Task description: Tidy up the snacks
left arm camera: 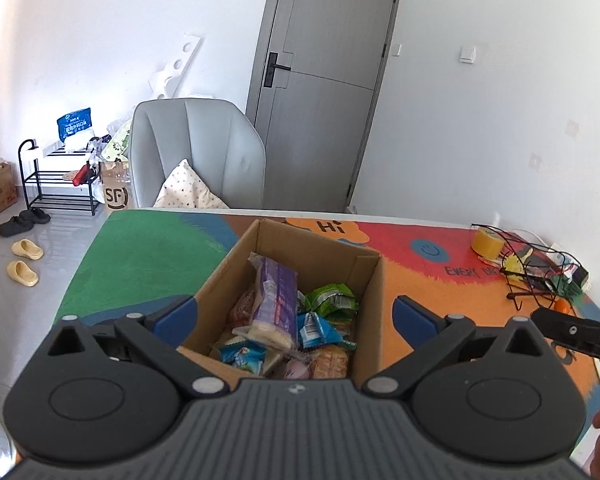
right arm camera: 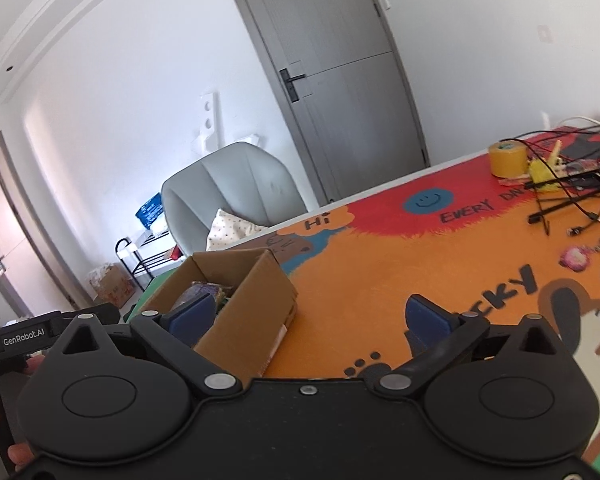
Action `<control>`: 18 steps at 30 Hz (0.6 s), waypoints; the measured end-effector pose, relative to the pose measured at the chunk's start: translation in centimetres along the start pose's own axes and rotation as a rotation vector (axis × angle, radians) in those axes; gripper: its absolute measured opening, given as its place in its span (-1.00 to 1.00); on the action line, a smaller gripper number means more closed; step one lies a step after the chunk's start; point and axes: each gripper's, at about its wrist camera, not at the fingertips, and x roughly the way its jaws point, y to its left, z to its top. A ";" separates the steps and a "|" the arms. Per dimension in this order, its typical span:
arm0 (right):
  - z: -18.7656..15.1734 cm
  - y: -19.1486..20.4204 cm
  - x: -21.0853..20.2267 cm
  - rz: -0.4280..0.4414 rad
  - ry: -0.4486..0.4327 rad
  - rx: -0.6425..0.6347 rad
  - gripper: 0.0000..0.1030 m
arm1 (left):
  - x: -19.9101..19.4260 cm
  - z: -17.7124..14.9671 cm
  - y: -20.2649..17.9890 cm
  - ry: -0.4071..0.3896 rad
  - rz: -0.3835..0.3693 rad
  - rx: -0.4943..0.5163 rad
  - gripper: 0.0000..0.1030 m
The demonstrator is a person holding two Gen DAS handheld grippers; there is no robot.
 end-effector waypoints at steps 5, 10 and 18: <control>-0.9 -0.7 -1.1 -0.025 -0.006 0.016 1.00 | -1.1 -0.5 0.2 0.008 -0.007 0.039 1.00; -1.1 -1.1 -2.7 -0.044 -0.013 0.025 1.00 | -2.5 -0.7 0.7 0.015 -0.017 0.058 1.00; -1.4 0.3 -5.7 -0.047 -0.023 -0.015 1.00 | -5.3 -0.8 1.1 -0.001 -0.041 0.061 1.00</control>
